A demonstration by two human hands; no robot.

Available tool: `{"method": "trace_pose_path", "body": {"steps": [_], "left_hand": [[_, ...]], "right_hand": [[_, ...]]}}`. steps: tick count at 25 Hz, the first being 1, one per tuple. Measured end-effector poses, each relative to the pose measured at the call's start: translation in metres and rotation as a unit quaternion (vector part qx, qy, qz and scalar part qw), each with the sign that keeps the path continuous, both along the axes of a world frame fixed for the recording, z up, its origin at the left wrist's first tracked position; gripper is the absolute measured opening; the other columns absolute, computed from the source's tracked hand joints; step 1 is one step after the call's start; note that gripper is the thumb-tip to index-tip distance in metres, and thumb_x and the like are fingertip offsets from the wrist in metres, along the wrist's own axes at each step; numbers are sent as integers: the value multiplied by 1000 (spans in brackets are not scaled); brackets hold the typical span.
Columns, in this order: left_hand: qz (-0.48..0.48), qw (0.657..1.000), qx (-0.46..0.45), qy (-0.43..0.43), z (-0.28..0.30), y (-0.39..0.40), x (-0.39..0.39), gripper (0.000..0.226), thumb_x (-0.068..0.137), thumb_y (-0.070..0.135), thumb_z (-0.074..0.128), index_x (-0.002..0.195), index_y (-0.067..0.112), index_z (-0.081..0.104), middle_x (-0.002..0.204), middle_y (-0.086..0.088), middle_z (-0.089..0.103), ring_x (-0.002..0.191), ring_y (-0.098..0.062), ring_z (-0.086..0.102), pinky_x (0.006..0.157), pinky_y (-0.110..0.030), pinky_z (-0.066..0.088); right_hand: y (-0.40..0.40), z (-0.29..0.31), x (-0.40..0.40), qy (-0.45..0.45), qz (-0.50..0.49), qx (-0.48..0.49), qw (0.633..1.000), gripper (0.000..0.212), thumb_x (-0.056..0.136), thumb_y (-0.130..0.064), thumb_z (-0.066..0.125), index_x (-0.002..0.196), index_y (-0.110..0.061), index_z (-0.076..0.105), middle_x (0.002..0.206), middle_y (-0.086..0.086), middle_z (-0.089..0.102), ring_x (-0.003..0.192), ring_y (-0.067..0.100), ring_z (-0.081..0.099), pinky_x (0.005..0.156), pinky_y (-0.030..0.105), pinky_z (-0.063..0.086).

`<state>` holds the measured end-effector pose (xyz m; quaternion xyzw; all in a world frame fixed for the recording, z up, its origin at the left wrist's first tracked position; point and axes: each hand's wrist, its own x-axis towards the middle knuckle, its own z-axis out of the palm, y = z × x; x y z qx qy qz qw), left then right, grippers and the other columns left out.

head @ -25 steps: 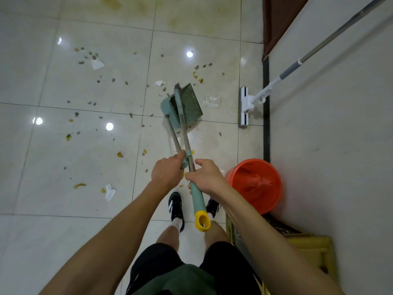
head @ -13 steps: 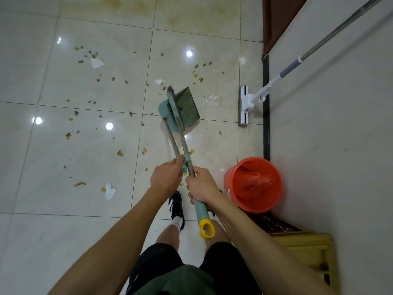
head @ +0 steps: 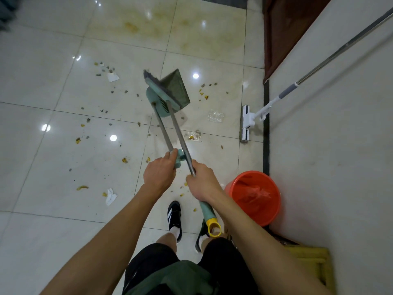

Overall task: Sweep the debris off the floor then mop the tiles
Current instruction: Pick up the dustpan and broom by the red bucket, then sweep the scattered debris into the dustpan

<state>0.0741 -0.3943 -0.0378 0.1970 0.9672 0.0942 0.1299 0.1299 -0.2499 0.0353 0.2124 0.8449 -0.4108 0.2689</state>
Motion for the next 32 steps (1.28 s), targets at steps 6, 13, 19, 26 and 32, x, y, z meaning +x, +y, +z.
{"method": "trace_pose_path", "body": {"steps": [6, 13, 19, 26, 32], "left_hand": [[139, 990, -10, 0, 31, -17, 18, 44, 100, 25, 50, 144, 25, 47, 92, -12, 71, 73, -32, 65, 64, -36, 50], [278, 960, 28, -19, 29, -44, 111, 26, 102, 32, 47, 127, 30, 54, 72, -2, 64, 56, -23, 59, 55, -36, 55], [342, 939, 7, -36, 32, -73, 187, 28, 101, 33, 47, 129, 34, 55, 75, -3, 66, 61, -25, 60, 58, -34, 52], [349, 936, -12, -51, 31, -117, 226, 26, 102, 36, 46, 127, 34, 54, 76, -2, 64, 62, -25, 61, 58, -35, 54], [276, 960, -5, -41, 24, -176, 231, 25, 102, 37, 46, 125, 31, 54, 74, -2, 63, 61, -25, 59, 57, -32, 49]], "right_hand": [[36, 6, 27, 33, 79, 22, 996, 54, 92, -11, 46, 145, -22, 40, 92, 6, 64, 64, 14, 59, 55, 29, 50], [46, 5, 68, 50, 90, -18, 995, 49, 92, -10, 51, 138, -26, 46, 76, -4, 57, 57, 9, 55, 48, 24, 45], [41, -8, 92, 34, 124, -12, 992, 36, 91, -12, 54, 126, -18, 58, 84, 2, 63, 69, 18, 59, 57, 28, 49], [9, -26, 127, -22, 85, -35, 996, 36, 92, -12, 54, 128, -15, 56, 94, 8, 63, 70, 21, 60, 49, 24, 47], [-44, -53, 183, -88, -72, -69, 991, 24, 86, -6, 50, 107, -11, 60, 69, 9, 57, 50, 21, 50, 45, 28, 45]]}}
